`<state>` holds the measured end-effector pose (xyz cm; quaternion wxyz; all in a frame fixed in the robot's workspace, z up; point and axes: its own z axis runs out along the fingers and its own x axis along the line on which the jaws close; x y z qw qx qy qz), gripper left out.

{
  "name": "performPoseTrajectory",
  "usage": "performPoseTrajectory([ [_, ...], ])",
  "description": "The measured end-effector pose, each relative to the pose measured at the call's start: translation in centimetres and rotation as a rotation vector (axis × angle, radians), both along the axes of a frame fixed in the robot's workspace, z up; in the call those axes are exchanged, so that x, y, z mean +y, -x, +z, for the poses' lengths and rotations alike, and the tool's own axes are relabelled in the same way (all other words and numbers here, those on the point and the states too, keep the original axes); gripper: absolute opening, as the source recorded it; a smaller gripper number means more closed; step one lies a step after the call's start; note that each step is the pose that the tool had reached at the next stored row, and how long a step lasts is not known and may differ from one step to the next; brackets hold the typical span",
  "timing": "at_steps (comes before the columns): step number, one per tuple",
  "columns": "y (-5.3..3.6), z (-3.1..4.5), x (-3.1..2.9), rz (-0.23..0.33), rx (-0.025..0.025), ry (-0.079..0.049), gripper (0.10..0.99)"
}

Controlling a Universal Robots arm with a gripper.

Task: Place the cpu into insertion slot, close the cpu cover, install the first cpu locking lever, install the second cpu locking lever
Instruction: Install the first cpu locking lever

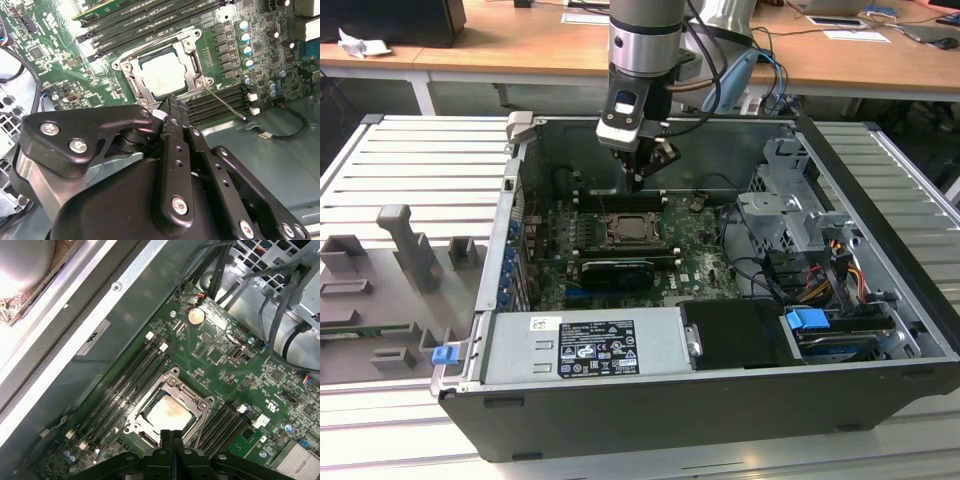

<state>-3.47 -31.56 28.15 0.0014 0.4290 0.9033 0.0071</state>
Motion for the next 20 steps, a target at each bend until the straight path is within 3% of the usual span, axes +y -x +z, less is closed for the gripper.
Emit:
performPoseTrajectory([
  [20,0.0,0.0,0.0,0.136,0.0,0.0,0.106],
])
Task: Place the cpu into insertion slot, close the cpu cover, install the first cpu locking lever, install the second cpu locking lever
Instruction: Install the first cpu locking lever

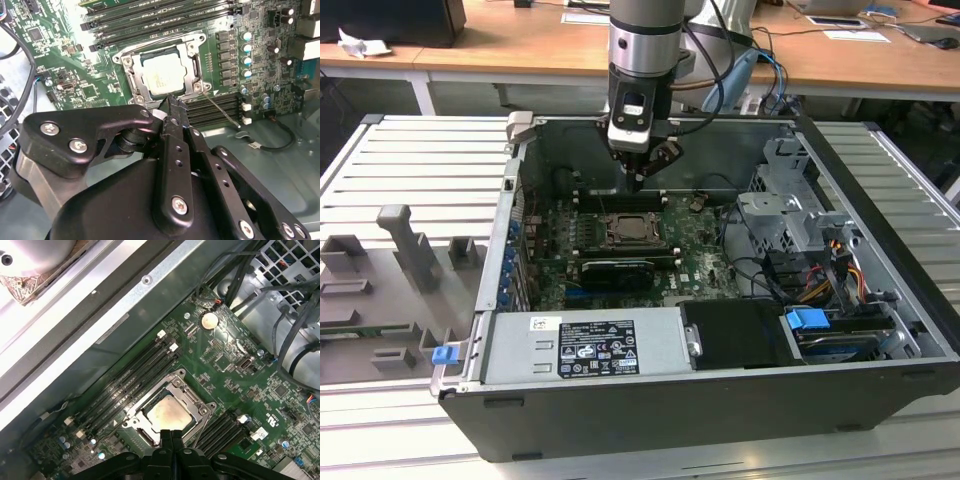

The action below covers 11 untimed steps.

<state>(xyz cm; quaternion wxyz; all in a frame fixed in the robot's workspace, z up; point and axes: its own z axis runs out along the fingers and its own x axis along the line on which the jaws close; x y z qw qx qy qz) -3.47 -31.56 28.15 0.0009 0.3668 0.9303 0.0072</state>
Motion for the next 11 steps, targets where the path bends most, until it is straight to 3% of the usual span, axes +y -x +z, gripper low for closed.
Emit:
performPoseTrajectory([
  [5,0.0,0.0,0.0,0.031,0.0,0.0,0.106],
  [11,0.0,0.0,0.0,0.112,0.0,0.0,0.106],
])
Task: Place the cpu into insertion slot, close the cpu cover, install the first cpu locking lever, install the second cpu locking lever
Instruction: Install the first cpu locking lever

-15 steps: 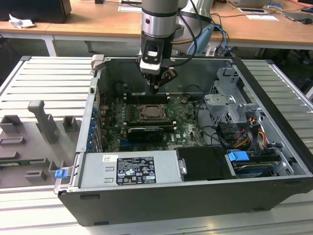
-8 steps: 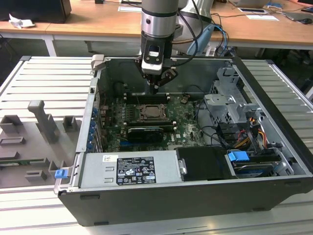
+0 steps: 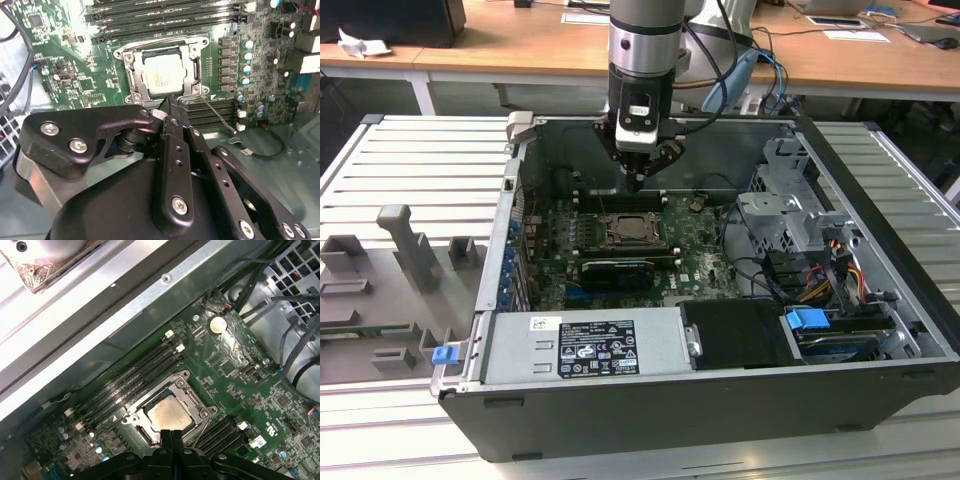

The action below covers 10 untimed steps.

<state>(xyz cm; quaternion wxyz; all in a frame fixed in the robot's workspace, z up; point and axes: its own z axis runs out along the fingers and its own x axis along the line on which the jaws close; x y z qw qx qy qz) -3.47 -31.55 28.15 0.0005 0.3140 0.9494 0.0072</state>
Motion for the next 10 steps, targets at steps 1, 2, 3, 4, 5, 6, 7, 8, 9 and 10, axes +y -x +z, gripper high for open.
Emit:
performPoseTrajectory([
  [1,0.0,0.0,0.0,0.031,0.0,0.0,0.106],
  [2,0.0,0.0,0.0,0.054,0.0,0.0,0.106],
  [3,0.0,0.0,0.0,0.067,0.0,0.0,0.106],
  [4,0.0,0.0,0.0,0.084,0.0,0.0,0.106],
  [5,0.0,0.0,0.0,0.094,0.0,0.0,0.106],
  [6,0.0,0.0,0.0,0.101,0.0,0.0,0.106],
  [7,0.0,0.0,0.0,0.111,0.0,0.0,0.106],
  [8,0.0,0.0,0.0,0.118,0.0,0.0,0.106],
  [9,0.0,0.0,0.0,0.127,0.0,0.0,0.106],
  [10,0.0,0.0,0.0,0.135,0.0,0.0,0.106],
])
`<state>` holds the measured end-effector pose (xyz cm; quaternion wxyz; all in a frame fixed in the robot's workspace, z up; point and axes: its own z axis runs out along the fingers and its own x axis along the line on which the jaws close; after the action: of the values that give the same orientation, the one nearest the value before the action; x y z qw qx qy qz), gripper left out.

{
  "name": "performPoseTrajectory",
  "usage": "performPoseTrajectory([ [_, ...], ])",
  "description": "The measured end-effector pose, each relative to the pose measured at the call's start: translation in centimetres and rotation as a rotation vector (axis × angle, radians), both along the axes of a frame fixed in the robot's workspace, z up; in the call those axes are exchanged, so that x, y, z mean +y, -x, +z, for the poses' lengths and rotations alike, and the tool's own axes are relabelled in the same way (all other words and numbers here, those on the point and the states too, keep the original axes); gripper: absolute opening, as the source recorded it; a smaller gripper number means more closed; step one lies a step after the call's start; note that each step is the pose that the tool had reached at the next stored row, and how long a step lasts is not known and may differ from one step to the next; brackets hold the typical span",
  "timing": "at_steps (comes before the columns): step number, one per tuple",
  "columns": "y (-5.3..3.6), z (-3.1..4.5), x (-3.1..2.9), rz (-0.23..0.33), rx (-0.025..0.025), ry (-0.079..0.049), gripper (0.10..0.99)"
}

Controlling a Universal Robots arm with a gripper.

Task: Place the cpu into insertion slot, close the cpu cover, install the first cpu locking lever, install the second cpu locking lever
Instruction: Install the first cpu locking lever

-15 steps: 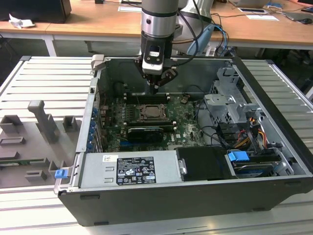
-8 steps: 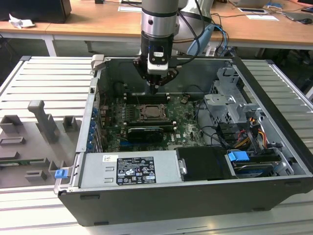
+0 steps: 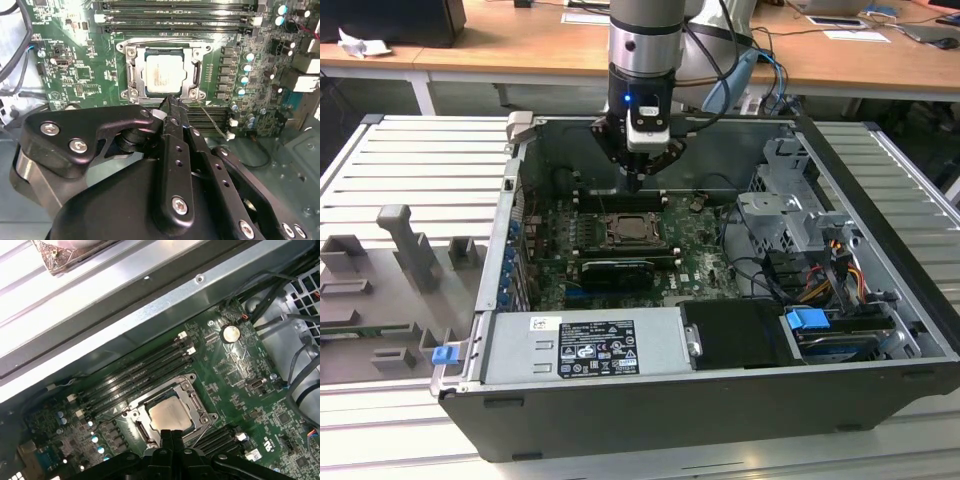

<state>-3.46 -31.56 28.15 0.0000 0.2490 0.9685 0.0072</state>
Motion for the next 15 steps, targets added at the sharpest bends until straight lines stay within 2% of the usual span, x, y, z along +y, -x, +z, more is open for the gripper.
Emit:
performPoseTrajectory([
  [1,0.0,0.0,0.0,0.014,0.0001,0.0,0.106],
  [3,0.0,0.0,0.0,0.082,0.0,0.0,0.106],
  [10,0.0,-0.01,0.0,0.257,0.0,0.0,0.106],
  [15,0.0,-0.03,0.0,0.345,-0.0001,0.0,0.106],
])
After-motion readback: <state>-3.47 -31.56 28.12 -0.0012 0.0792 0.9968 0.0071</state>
